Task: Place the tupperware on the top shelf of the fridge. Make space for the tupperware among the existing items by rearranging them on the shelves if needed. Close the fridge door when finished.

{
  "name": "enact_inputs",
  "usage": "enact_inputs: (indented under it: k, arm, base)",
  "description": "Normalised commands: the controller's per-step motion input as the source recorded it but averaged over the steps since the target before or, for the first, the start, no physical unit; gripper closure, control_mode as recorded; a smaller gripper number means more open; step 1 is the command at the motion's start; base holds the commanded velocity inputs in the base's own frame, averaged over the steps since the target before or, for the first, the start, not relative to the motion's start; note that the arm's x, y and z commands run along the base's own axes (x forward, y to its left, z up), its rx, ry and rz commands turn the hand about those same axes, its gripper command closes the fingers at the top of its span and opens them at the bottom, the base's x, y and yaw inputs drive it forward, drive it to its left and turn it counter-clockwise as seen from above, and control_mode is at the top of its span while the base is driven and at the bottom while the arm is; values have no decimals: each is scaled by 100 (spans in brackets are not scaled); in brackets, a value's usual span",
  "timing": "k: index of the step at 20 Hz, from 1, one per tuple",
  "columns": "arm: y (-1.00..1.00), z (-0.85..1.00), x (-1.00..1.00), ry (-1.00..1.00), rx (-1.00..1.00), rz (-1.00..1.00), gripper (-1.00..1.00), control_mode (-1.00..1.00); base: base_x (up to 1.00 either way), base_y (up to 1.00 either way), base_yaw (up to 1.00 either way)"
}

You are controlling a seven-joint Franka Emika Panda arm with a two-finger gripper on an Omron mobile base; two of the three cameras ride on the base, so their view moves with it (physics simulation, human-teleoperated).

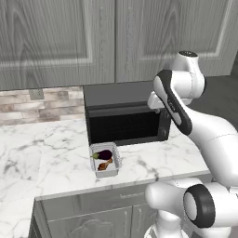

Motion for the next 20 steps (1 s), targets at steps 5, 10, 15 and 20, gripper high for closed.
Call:
enact_inputs:
  k: [5,10,15,20]
  arm:
    - [0,0,0,0,0,0,-100,-100]
    - [27,-11,-6,-4,-5,0,-100,-100]
    - [73,-32,-58,-21,0,-15,-100,-100]
    - [37,-15,-61,-18,12,-35,-100,-100]
  base:
    - [0,0,0]
    - [0,0,0]
    - [0,0,0]
    - [0,0,0]
